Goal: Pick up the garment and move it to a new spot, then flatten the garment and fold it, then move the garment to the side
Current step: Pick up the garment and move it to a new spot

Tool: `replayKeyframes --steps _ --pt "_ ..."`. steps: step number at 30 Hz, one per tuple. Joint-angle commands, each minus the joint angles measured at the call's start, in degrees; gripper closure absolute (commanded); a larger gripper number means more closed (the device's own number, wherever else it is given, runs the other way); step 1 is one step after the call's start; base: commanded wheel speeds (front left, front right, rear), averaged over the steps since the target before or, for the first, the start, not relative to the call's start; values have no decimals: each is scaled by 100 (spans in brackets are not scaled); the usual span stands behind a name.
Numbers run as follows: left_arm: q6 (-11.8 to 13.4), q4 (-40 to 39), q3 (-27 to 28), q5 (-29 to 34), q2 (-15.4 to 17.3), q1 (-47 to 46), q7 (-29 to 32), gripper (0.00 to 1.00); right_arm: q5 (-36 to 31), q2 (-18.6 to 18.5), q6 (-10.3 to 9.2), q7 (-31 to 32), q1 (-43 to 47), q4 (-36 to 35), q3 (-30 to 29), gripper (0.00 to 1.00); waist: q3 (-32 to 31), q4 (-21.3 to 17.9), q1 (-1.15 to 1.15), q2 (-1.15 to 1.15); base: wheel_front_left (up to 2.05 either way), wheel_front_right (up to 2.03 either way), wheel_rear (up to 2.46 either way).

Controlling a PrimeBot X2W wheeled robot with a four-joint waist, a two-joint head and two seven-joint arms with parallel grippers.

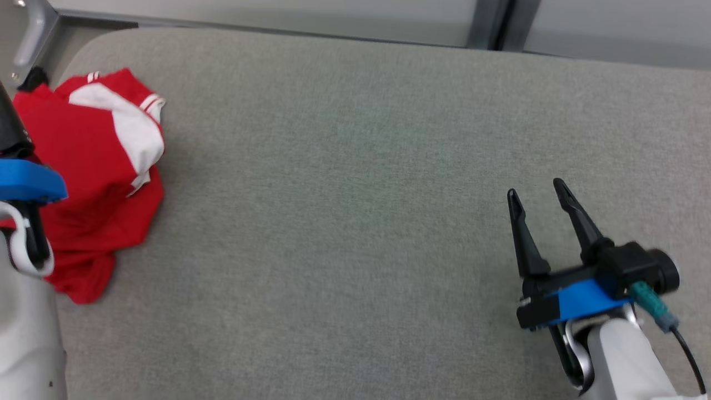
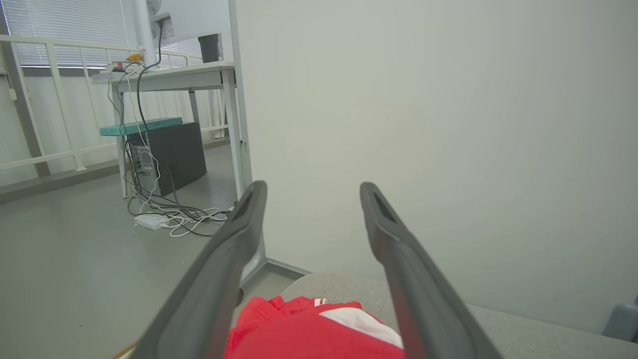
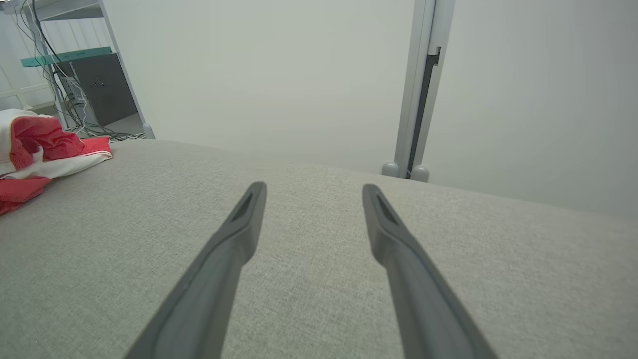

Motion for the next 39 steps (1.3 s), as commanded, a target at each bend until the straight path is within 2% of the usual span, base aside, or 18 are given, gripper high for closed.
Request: replayKeyframes --steps 1,5,12,17,26,27,28,34,39 --pt "-33 109 12 -5 69 -151 -15 0 -47 -31 3 -31 -110 -66 1 0 58 -60 -1 -1 0 0 0" --pt "-108 789 -58 -44 378 -661 115 0 -116 -31 3 -31 -196 -277 -43 0 299 -301 -1 -1 0 0 0" --pt "-238 2015 -396 -49 761 -1288 1000 0 -153 -32 3 -31 -243 -500 -61 0 566 -483 -1 -1 0 0 0" --pt "-277 2661 -625 -212 819 -1410 1644 0 -139 -31 3 -31 -252 -523 -84 0 619 -502 -1 -1 0 0 0" --pt "-290 3167 -1338 -747 611 -1220 2622 0 -90 -32 3 -31 -235 -491 -44 0 590 -490 -1 -1 0 0 0" --pt "-290 3118 -1423 -810 626 -1212 2590 24 -91 -32 3 -31 -233 -482 -36 0 584 -488 -1 -1 0 0 0" --pt "-290 3060 -1470 -852 669 -1204 2489 100 -88 -32 3 -31 -232 -477 -28 0 579 -488 -1 -1 0 0 0" --pt "-277 3036 -1806 -968 839 -1210 2207 100 -26 -32 3 -31 -199 -392 35 0 467 -496 -1 -1 0 0 0" --pt "-276 2885 -1999 -883 990 -1369 1674 100 45 -32 3 -31 -120 -340 58 0 265 -506 -1 -1 0 0 0"
